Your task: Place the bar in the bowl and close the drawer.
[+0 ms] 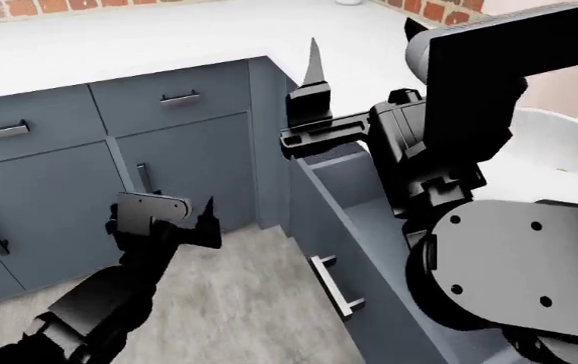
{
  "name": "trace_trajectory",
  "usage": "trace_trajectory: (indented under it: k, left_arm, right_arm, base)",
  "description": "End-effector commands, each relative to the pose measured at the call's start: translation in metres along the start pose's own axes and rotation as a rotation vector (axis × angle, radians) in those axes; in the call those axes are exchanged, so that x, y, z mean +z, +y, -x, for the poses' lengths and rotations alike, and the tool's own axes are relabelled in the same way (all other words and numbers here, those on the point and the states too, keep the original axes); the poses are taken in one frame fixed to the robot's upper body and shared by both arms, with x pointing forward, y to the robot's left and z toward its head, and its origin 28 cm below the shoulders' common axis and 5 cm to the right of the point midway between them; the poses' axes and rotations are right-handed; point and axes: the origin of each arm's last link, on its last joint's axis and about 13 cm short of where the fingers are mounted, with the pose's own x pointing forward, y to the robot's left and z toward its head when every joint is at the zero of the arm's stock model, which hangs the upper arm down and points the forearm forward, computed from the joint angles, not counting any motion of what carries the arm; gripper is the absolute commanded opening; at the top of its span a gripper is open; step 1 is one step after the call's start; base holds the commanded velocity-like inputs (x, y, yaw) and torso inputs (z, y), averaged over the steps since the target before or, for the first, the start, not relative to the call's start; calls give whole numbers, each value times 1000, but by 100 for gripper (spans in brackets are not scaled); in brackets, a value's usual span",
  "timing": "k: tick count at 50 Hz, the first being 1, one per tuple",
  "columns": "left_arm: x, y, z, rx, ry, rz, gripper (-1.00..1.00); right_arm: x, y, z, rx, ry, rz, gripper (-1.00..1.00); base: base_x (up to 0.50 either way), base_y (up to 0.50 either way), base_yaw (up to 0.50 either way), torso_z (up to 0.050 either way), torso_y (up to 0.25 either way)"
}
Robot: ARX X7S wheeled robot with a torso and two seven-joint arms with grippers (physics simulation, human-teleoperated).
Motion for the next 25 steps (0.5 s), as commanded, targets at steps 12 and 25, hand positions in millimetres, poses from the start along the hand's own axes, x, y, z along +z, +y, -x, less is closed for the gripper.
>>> trace_trajectory:
  k: [12, 25]
  left_arm:
    - [32, 64, 135, 433, -82, -37, 100]
    - [31, 65, 156, 487, -98, -58, 100]
  right_arm:
    - [-23, 62, -35, 106, 135, -163, 100]
    - [-67, 103, -36, 132, 339, -235, 100]
  base:
    - [0, 0, 0, 0, 0]
    - [0, 0, 0, 0, 0]
